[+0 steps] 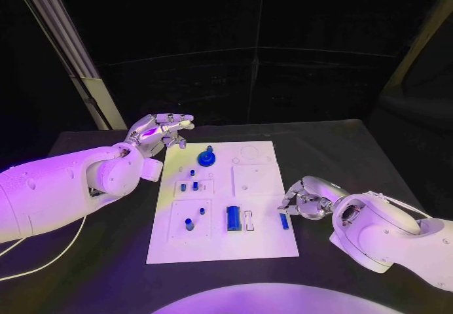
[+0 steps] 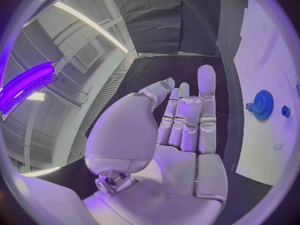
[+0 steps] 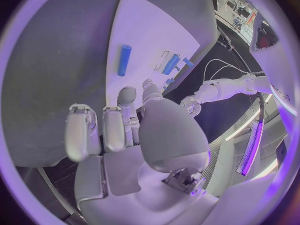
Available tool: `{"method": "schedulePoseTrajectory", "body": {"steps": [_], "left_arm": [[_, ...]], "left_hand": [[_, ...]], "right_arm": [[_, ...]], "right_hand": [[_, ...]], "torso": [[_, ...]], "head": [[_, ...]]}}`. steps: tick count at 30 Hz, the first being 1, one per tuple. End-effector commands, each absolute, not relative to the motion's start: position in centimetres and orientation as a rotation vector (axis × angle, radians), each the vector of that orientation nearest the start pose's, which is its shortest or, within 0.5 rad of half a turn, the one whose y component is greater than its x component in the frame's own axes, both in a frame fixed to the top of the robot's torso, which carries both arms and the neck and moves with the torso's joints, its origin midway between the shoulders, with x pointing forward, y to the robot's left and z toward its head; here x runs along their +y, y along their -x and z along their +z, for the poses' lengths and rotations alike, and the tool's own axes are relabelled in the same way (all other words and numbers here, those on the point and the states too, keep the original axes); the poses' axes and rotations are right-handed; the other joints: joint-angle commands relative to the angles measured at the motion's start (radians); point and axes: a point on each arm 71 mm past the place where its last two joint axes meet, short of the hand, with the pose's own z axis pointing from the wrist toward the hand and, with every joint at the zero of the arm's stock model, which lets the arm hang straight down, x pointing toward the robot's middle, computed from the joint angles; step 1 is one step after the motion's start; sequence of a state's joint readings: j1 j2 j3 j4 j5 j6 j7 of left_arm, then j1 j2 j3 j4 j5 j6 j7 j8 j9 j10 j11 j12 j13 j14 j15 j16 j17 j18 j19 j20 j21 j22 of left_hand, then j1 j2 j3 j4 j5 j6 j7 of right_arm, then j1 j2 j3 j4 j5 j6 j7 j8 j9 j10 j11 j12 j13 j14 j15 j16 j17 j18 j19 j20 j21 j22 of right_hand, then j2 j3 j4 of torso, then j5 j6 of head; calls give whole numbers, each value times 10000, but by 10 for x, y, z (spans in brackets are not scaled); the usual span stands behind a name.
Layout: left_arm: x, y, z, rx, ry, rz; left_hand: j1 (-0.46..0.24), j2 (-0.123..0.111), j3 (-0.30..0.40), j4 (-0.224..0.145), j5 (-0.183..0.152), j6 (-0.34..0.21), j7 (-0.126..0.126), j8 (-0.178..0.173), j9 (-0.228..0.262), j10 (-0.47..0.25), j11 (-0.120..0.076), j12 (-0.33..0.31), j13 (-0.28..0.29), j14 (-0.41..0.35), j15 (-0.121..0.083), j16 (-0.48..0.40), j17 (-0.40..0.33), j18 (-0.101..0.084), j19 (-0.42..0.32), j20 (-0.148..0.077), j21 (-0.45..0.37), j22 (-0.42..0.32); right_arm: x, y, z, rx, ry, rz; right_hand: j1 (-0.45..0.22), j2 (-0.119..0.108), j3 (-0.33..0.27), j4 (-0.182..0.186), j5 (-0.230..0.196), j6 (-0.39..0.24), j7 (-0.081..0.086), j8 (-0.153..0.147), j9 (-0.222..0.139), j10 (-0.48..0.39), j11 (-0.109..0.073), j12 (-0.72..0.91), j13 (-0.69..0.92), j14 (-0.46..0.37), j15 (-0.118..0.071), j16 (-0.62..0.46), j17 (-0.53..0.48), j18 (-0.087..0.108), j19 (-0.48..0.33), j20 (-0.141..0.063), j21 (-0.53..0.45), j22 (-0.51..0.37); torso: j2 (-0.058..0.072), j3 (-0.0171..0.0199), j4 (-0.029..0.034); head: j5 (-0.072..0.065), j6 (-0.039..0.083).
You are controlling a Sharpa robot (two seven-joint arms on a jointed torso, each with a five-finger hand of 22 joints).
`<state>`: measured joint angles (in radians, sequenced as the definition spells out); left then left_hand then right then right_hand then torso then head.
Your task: Assemble the parts on the task board
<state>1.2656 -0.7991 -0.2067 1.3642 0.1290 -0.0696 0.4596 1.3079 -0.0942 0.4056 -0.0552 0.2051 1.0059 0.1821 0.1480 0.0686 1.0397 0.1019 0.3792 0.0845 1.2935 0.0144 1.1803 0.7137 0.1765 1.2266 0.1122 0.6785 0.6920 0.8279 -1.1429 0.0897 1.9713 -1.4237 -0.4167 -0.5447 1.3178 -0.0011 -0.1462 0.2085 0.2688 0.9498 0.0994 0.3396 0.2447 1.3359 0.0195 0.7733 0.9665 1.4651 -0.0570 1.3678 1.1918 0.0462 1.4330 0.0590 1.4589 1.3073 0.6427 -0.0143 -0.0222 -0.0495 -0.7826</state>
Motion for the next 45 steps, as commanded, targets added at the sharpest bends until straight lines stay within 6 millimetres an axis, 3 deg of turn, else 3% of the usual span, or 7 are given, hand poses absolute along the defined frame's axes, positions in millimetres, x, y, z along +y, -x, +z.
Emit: {"method": "schedulePoseTrajectory", "body": {"steps": [1,6,10,23,36,41,45], "left_arm": [[228,-505,-209,14837,11652,-16669],[228,-505,-209,14855,11653,-16674],[228,-504,-210,14858,11658,-16666],[230,-504,-210,14865,11674,-16638],[230,-505,-210,14869,11681,-16625],[230,-505,-210,14877,11683,-16629],[230,-504,-210,14891,11686,-16635]], "left_hand": [[-5,63,-49,6,43,-60,-25,62,-14,-46,6,36,-13,-50,8,-11,-18,63,38,10,-29,-9],[-5,63,-49,6,43,-60,-25,62,-14,-46,6,36,-13,-50,8,-11,-18,63,38,10,-29,-9],[-5,63,-49,6,43,-60,-25,62,-14,-46,6,36,-13,-50,8,-11,-18,63,38,10,-29,-9],[-5,63,-49,6,43,-60,-25,62,-14,-46,6,36,-13,-50,8,-11,-18,63,38,10,-29,-9],[-5,63,-49,6,43,-60,-25,62,-14,-46,6,36,-13,-50,8,-11,-18,63,38,10,-29,-9],[-5,63,-49,6,43,-60,-25,62,-14,-46,6,36,-13,-50,8,-11,-18,63,38,10,-29,-9],[-5,63,-49,6,43,-60,-25,62,-14,-46,6,36,-13,-50,8,-11,-18,63,38,10,-29,-9]], "right_arm": [[-240,-348,-246,19393,-2670,4493],[-244,-349,-249,19685,-2125,3911],[-243,-350,-253,20030,-1648,3526],[-231,-352,-261,20587,-796,3304],[-221,-354,-263,20634,199,2822],[-214,-356,-264,20475,699,2653],[-208,-357,-264,20297,1307,2407]], "right_hand": [[82,6,-74,55,147,157,-33,-15,-1,-52,-62,-84,-30,387,29,-54,5,62,-46,7,-56,562],[94,7,-138,146,336,265,-59,-39,-7,-39,-85,-125,-60,391,7,-65,1,60,-39,-13,-57,568],[40,-23,-217,239,368,299,-64,-66,-13,-27,-88,-139,-70,394,2,-67,8,58,-32,-21,-55,575],[24,-57,-275,289,373,342,-76,-70,-10,-11,-95,-126,-59,400,-2,-58,31,54,-21,-26,-48,591],[230,-89,-310,258,388,445,-109,-67,10,-13,-128,-164,-81,405,-27,-56,52,50,-11,-45,-46,606],[378,-110,-322,210,328,487,-118,-73,20,-15,-138,-180,-87,405,-37,-63,50,49,-9,-57,-48,609],[683,-83,-281,98,26,526,-123,-103,31,-18,-150,-207,-97,405,-51,-73,53,45,-3,-74,-49,620]], "torso": [[3,13,-77],[9,23,-63],[3,8,-20],[5,6,-44],[2,0,-30],[10,0,-44],[13,3,-29]], "head": [[-20,0],[-42,-11],[-84,-26],[-18,-91],[-6,-133],[0,-135],[-10,-138]]}}
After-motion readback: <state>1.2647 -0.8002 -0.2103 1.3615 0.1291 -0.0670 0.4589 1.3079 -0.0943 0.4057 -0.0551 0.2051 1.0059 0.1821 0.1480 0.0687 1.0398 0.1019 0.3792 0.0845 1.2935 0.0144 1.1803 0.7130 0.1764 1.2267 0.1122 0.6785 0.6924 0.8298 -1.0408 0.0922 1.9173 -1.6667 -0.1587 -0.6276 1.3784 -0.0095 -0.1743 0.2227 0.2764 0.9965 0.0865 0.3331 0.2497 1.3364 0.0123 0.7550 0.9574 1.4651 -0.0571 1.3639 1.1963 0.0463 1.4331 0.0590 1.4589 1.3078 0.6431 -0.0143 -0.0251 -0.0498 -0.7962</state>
